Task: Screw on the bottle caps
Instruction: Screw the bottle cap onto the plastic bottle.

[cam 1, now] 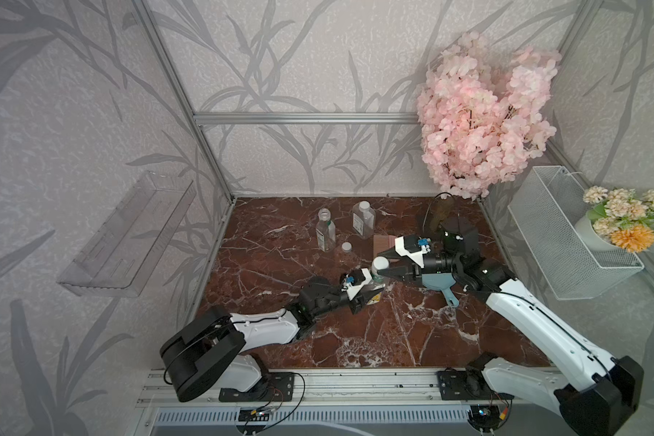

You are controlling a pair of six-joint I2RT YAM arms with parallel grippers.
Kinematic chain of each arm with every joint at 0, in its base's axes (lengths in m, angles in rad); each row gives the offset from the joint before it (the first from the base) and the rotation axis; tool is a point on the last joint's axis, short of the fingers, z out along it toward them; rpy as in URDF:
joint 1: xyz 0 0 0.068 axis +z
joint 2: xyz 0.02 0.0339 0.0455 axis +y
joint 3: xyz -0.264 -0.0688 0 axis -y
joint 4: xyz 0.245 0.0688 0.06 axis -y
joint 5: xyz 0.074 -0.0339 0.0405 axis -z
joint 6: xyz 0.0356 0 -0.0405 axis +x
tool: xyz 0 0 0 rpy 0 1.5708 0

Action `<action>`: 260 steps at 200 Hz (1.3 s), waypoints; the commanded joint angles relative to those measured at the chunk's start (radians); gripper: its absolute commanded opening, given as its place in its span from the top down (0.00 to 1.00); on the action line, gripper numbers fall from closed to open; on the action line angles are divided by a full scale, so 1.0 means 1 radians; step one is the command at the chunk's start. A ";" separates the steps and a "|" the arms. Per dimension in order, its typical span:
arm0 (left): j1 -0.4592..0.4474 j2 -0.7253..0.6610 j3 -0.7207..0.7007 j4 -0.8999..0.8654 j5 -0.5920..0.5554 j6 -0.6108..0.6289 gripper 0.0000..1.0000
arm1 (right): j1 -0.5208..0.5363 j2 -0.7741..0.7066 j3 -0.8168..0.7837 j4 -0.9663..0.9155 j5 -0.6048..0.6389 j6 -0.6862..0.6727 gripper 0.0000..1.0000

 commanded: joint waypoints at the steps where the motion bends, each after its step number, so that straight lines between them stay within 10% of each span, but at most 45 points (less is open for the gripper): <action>1: 0.000 -0.035 0.059 0.111 -0.055 0.001 0.81 | 0.046 0.022 -0.059 0.030 0.208 0.095 0.65; 125: 0.000 -0.053 0.060 0.170 -0.298 0.026 0.81 | 0.348 0.128 -0.254 0.401 1.063 0.460 0.70; 183: -0.001 -0.026 0.042 0.159 -0.359 -0.003 0.81 | 0.378 0.112 -0.214 0.381 1.124 0.496 0.67; 221: 0.000 0.009 0.034 0.140 -0.380 -0.021 0.81 | 0.380 0.055 -0.173 0.318 1.091 0.493 0.52; 260: 0.000 0.049 0.043 0.126 -0.398 -0.035 0.81 | 0.378 -0.053 -0.156 0.251 1.046 0.479 0.15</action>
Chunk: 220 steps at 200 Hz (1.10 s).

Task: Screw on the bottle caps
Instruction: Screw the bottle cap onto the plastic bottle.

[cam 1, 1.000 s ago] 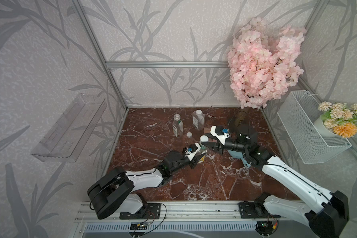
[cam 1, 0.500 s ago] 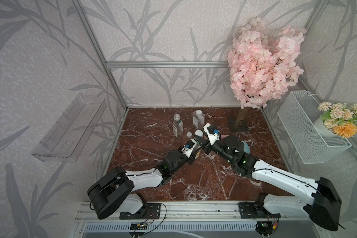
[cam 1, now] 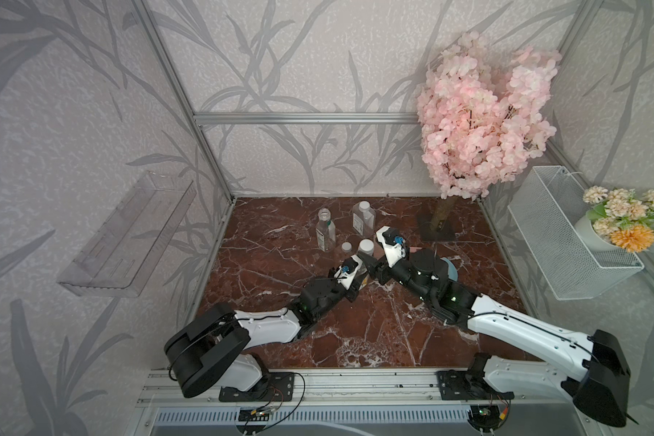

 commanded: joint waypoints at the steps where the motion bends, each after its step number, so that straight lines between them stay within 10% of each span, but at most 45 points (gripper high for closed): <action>1: -0.004 0.014 0.043 0.115 -0.016 -0.010 0.81 | 0.004 -0.062 0.016 -0.146 -0.040 -0.006 0.14; 62: 0.000 0.010 0.046 0.093 0.020 -0.001 0.81 | -0.042 -0.253 0.033 -0.415 -0.300 -0.088 0.01; 119: 0.002 -0.039 0.000 0.114 0.225 0.031 0.81 | -0.465 -0.324 0.102 -0.409 -0.993 -0.120 0.00; 159: 0.000 -0.061 -0.006 0.106 0.391 0.048 0.81 | -0.492 -0.171 0.276 -0.471 -1.268 -0.233 0.00; 220: -0.001 -0.088 0.016 0.053 0.470 0.059 0.81 | -0.456 0.003 0.399 -0.580 -1.343 -0.408 0.03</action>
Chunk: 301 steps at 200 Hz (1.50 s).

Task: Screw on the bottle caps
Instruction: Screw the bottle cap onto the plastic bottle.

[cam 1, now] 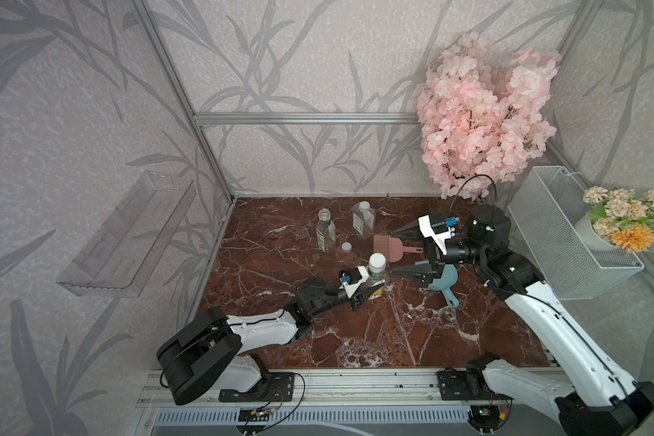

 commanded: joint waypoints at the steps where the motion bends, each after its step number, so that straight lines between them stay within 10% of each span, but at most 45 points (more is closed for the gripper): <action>1: 0.000 -0.026 0.019 -0.015 0.062 0.016 0.81 | 0.025 0.042 0.057 -0.096 -0.058 -0.114 0.03; 136: -0.001 -0.012 0.034 -0.025 0.072 0.003 0.81 | 0.106 0.163 0.139 -0.319 0.080 -0.310 0.33; 301: -0.001 -0.013 0.035 -0.005 0.058 -0.007 0.81 | 0.087 0.098 -0.017 -0.091 0.043 -0.195 0.51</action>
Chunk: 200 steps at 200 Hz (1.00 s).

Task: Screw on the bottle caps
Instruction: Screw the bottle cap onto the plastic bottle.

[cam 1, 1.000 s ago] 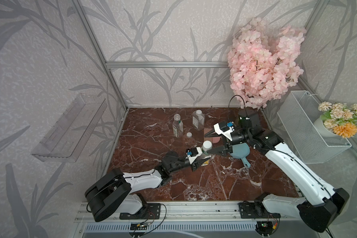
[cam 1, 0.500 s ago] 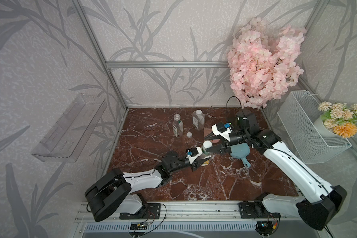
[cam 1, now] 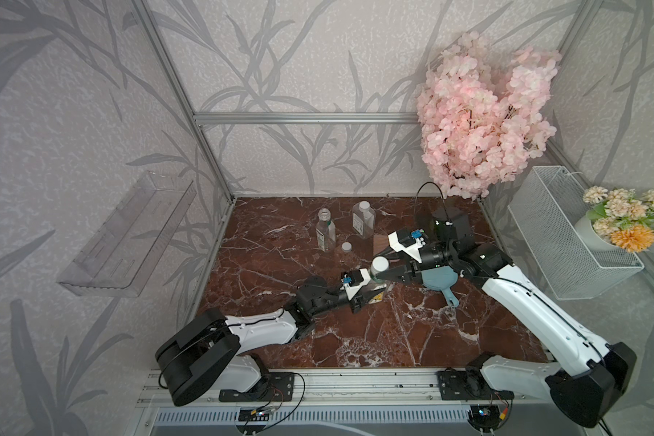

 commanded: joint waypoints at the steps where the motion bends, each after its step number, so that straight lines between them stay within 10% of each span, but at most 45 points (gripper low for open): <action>1: -0.001 -0.009 0.030 0.034 0.004 -0.004 0.81 | -0.012 -0.032 -0.027 0.088 -0.027 0.052 0.50; 115: 0.000 0.002 0.028 0.034 -0.001 -0.004 0.81 | -0.030 -0.055 -0.045 0.197 -0.067 0.130 0.23; 200: 0.000 0.008 0.031 0.034 -0.003 -0.006 0.81 | -0.030 -0.038 -0.033 0.178 -0.076 0.115 0.36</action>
